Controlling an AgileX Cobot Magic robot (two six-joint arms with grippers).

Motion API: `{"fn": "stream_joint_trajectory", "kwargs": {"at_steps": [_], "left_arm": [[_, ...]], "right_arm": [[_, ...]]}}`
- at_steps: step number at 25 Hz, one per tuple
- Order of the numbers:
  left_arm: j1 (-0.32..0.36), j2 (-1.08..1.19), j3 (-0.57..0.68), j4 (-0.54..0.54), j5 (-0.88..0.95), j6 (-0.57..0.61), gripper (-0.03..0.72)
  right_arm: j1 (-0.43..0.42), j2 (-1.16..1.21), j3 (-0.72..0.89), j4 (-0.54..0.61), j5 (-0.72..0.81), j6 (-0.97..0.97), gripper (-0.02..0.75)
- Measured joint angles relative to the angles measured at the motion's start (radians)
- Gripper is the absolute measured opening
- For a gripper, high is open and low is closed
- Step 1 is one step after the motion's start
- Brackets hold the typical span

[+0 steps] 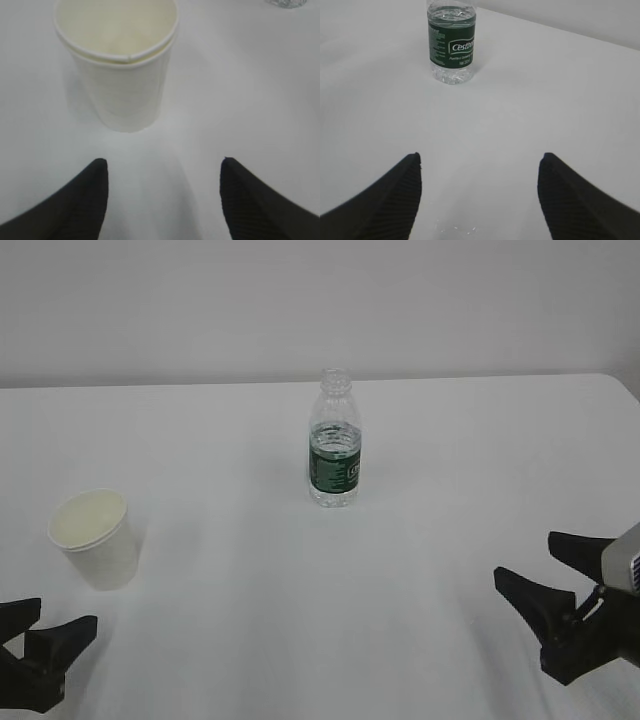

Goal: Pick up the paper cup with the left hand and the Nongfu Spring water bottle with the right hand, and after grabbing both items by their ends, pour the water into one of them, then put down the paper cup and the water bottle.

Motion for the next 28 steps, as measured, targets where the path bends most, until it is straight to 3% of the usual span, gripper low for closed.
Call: {"fn": "stream_joint_trajectory", "kwargs": {"at_steps": [7,15,28], "left_arm": [[0.0,0.0,-0.006,-0.047,-0.002,0.0,0.506],[0.0,0.002,-0.03,-0.056,-0.007,0.0,0.605],[0.0,0.019,-0.034,-0.059,-0.007,0.0,0.618]], "right_arm": [[0.0,0.0,-0.011,-0.007,-0.002,0.0,0.552],[0.0,0.0,-0.014,-0.007,0.0,0.0,0.552],[0.0,0.001,-0.028,-0.008,0.0,0.0,0.615]]}}
